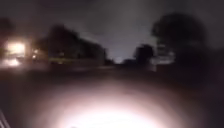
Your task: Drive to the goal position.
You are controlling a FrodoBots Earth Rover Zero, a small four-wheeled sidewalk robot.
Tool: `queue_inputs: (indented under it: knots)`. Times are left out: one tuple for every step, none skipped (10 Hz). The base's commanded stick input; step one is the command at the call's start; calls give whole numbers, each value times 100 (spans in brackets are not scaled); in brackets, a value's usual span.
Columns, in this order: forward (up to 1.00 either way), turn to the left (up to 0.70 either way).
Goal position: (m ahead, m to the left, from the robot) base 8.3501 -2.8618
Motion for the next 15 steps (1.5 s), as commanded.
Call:
queue_inputs:
  knots:
    - [70,0]
    - [70,0]
    - [70,0]
    - [70,0]
    - [70,0]
    - [70,0]
    - [70,0]
    - [70,0]
    - [70,0]
    - [70,0]
    - [70,0]
    - [70,0]
    - [70,0]
    - [70,0]
    - [70,0]
